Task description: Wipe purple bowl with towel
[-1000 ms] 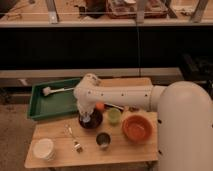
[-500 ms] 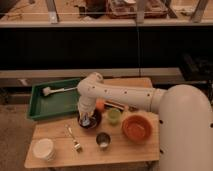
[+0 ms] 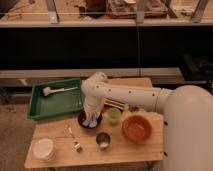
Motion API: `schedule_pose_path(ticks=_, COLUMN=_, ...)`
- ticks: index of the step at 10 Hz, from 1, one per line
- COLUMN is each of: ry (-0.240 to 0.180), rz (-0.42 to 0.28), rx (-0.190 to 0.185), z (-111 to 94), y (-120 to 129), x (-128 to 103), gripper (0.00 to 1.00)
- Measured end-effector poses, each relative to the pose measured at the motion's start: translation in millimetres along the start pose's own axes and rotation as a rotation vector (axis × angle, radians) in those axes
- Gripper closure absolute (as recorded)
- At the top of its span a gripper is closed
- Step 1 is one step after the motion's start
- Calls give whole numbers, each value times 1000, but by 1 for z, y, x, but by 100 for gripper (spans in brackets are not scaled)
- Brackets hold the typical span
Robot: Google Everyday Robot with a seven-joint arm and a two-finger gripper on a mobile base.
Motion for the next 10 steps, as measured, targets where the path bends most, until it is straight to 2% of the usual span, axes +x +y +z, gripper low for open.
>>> schedule_pose_path(ticks=2, ry=21, rz=27, rx=-28, z=-8, y=20, x=2, gripper=100)
schedule_pose_path(ticks=4, ry=47, rz=30, rx=-29, z=-13, y=24, x=9, gripper=100)
schedule_pose_path(ticks=8, ry=101, rz=-16, rx=13, z=-11, y=-15, x=45, gripper=100)
schedule_pose_path(ticks=10, ry=102, rz=-43, rx=38, z=-10, y=-30, x=53, gripper=100)
